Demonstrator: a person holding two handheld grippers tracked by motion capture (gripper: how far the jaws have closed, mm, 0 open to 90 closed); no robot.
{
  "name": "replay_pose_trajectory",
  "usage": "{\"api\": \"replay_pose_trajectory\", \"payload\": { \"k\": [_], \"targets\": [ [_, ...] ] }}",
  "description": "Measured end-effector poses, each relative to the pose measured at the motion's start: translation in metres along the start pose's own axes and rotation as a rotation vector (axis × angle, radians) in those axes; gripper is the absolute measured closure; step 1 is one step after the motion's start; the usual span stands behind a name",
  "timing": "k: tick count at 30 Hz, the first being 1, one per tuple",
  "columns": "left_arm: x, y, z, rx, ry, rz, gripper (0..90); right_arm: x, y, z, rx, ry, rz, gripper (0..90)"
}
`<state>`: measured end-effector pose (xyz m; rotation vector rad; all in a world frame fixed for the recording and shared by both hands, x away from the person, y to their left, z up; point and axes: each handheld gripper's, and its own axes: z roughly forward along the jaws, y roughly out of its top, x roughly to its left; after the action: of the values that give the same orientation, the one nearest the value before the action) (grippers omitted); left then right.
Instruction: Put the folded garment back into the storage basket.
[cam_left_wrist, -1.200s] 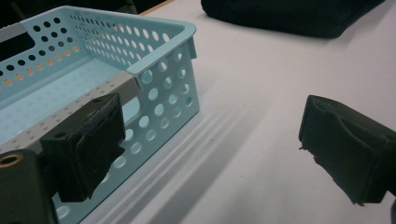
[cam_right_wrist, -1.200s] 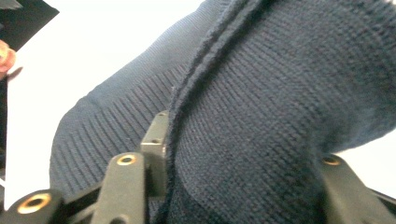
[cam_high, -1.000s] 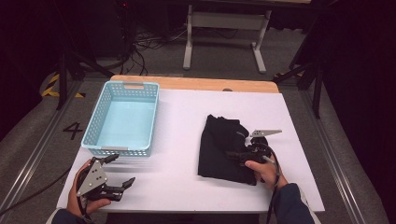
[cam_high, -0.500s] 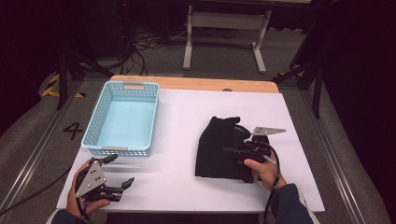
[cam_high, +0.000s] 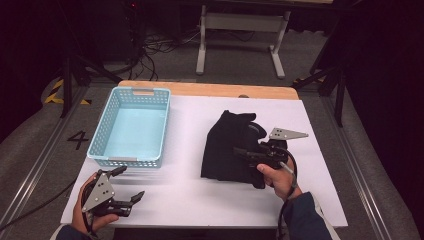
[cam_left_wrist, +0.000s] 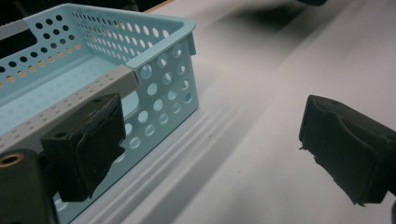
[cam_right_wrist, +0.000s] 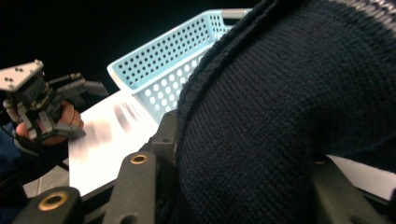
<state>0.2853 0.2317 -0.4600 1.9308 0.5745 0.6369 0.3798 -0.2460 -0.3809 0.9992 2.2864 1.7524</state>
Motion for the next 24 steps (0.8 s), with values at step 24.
{"api": "replay_pose_trajectory", "payload": {
  "k": [24],
  "targets": [
    [-0.001,0.0,-0.001,-0.004,-0.009,-0.01,8.6,0.021,0.063,0.057,-0.063,0.051,-0.034,58.4]
  ]
}}
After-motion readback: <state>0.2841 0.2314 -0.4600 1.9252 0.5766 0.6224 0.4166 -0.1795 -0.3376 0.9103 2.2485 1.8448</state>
